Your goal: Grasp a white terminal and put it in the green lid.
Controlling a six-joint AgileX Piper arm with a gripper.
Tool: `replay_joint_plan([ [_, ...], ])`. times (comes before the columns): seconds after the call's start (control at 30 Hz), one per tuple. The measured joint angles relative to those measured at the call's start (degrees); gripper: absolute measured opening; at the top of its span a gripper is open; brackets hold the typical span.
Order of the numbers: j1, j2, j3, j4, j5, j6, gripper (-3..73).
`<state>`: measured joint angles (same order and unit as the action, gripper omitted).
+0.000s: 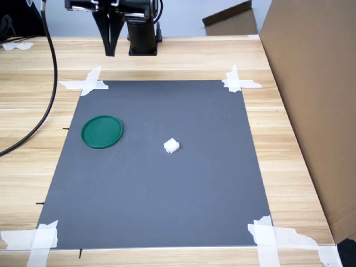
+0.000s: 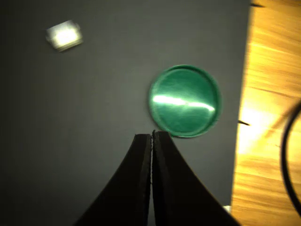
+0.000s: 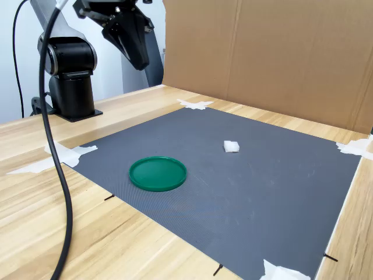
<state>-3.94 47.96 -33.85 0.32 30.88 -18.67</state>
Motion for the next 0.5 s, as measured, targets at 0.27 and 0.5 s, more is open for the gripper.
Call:
replay_joint_plan([
  [0.27, 0.00, 7.08, -11.05, 18.12, 23.31, -27.81, -2.8],
  [0.5, 0.00, 11.97, -17.02, 14.28, 33.10, -28.49, -2.8],
])
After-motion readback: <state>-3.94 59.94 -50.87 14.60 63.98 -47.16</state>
